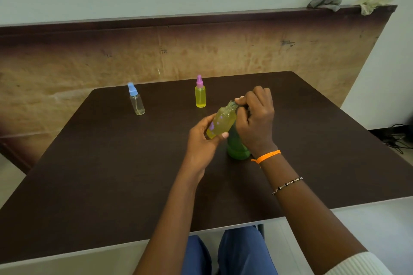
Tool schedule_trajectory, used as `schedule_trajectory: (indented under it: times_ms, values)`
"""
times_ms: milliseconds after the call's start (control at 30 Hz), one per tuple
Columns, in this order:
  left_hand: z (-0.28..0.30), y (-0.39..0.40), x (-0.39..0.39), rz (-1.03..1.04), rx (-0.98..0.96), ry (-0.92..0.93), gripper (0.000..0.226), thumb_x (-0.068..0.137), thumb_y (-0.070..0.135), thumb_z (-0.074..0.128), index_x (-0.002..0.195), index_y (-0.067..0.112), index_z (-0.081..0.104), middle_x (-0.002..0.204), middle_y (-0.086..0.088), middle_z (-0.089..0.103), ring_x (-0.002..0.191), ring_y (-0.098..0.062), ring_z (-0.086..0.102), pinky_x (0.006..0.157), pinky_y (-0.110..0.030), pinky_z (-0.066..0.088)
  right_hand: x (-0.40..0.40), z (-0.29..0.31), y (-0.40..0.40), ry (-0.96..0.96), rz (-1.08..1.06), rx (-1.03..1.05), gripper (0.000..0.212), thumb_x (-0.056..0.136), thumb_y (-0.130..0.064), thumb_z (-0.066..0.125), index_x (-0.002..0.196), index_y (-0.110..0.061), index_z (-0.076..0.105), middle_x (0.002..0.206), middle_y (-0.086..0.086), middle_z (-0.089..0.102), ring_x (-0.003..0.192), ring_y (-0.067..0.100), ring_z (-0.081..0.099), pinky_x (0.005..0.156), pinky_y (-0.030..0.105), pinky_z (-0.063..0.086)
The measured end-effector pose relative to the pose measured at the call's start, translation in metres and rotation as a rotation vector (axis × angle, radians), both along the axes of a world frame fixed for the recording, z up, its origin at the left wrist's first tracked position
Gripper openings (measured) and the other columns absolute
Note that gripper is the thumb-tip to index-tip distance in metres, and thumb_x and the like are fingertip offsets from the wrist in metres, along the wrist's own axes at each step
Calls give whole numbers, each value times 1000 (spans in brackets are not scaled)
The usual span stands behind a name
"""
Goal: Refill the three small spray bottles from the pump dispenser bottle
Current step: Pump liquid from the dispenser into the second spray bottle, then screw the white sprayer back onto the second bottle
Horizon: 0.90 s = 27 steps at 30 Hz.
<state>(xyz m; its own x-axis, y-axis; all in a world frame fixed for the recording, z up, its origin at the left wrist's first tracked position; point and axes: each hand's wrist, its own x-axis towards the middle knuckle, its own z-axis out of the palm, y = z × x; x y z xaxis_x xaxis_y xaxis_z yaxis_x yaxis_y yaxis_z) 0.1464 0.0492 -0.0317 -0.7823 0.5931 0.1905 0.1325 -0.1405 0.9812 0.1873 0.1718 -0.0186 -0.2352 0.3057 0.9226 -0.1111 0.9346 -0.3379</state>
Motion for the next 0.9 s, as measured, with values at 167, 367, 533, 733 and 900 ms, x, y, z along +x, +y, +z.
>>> schedule_trajectory:
  times_ms: [167,367,533,733,900]
  values:
    - [3,-3,0,-15,-1,10,49,78,-9,64,121,12,56,105,4,65,85,9,62,77,-10,49,2,7,0,-16,20,-12,12,71,4,42,63,0,50,67,13,43,67,25,37,58,36,34]
    - [0,-1,1,-13,-14,-7,47,80,-7,64,121,14,56,101,11,65,88,5,62,80,-12,50,-1,4,-3,-17,2,-4,15,72,4,39,61,0,48,66,15,42,67,24,34,57,38,33]
    - [-1,0,1,-25,-3,-13,44,80,-7,64,115,18,55,105,6,65,92,1,61,86,-18,50,4,3,-4,-43,9,-44,15,71,1,39,70,1,55,73,14,47,71,27,41,61,37,37]
    - [-10,-3,2,-23,-14,10,42,79,-7,65,112,18,56,99,10,65,86,3,62,79,-13,50,12,10,-8,-43,46,-146,31,74,-3,34,81,1,64,79,10,57,77,20,49,68,22,37]
    - [-18,-7,2,17,-21,5,39,78,-8,66,112,10,58,95,7,66,79,6,62,74,-12,48,26,19,-3,-32,150,-345,39,74,7,36,95,-1,68,93,8,68,87,15,63,77,17,47]
